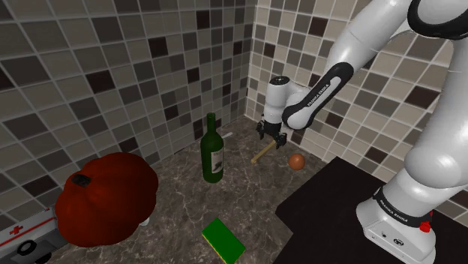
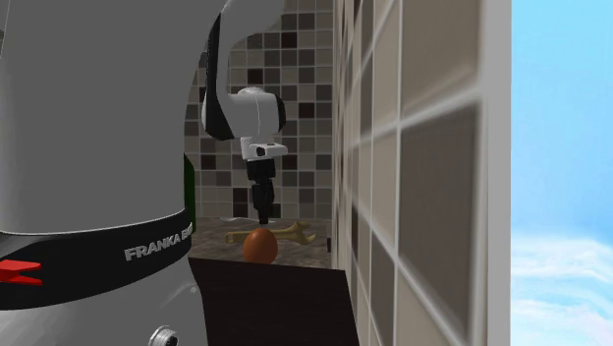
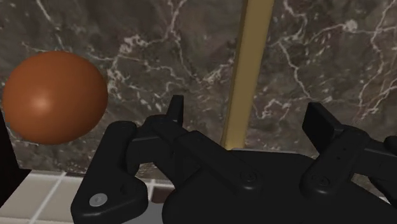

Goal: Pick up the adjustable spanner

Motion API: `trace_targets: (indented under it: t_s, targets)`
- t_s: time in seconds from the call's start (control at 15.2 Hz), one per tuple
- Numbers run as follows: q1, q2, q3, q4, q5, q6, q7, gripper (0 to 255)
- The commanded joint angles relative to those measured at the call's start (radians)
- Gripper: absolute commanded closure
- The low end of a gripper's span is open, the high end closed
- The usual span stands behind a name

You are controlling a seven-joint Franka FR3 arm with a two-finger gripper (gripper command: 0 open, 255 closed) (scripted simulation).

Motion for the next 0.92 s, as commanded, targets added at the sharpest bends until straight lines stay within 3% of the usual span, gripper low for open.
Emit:
trace_targets:
  t_s: [0.0, 0.53, 0.59, 0.86]
  targets:
    - [0.025, 0.046, -0.037, 0.026, -0.041, 0.017, 0.059, 0]
    - [0.076, 0.14, -0.103, 0.059, -0.123, 0.075, 0.129, 0]
    - [0.077, 0.143, -0.105, 0.062, -0.124, 0.076, 0.129, 255]
    - [0.076, 0.143, -0.104, 0.063, -0.124, 0.075, 0.129, 255]
